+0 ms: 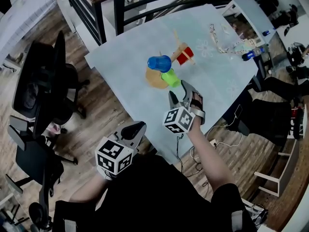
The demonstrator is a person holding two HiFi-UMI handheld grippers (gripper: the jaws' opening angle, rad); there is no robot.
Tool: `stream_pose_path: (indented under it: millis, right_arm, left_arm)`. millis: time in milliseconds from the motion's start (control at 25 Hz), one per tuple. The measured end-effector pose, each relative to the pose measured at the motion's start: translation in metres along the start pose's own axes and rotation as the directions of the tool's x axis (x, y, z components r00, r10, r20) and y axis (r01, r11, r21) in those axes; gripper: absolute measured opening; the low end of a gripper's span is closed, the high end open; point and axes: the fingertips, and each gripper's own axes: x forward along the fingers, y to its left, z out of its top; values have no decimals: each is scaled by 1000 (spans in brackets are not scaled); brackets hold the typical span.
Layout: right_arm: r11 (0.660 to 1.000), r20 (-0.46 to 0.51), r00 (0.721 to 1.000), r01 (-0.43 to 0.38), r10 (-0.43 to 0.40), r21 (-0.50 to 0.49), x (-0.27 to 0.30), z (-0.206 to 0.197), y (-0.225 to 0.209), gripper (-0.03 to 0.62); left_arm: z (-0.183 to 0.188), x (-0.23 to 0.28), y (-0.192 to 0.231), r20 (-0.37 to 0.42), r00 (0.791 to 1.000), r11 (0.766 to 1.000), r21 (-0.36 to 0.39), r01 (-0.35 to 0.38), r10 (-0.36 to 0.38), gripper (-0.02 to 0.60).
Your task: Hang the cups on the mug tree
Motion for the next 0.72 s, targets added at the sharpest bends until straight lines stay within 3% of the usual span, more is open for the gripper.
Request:
stream_pose_path:
  millis: [120,200,320,400,520,600,720]
  right_arm:
    - [985,32,999,-32,27,169,-29,-17,-8,290]
    - [955,79,996,-56,34,290,-49,-24,-14,290]
    - [850,257,966,-150,18,505,-90,-19,-20,290]
    - [776,351,936,-214,-11,593,-117,-17,-21,288]
    - [686,412,911,-286,-22,669,-145,-20,-17,270]
    - [623,456,890,-346,-19,701,-160,-19,-15,220]
    - [585,516,856,-399,-38,706,-180,-14,-22,172]
  left_arm:
    - [1,7,-9,-11,1000,1000,13,8,-8,29]
    - [2,11,-17,-16,1000,1000,21,13,-13,29]
    - [3,16,-30,-20,1000,999,31,17,-17,29]
    - [4,19,-39,-22,1000,999,42,16,-15,29]
    - [6,23,-51,-27,1000,998,64,10,-8,29]
    - [6,25,-60,-34,999,997,80,6,-3,29]
    - [9,30,-74,-42,999,993,117,6,-1,29]
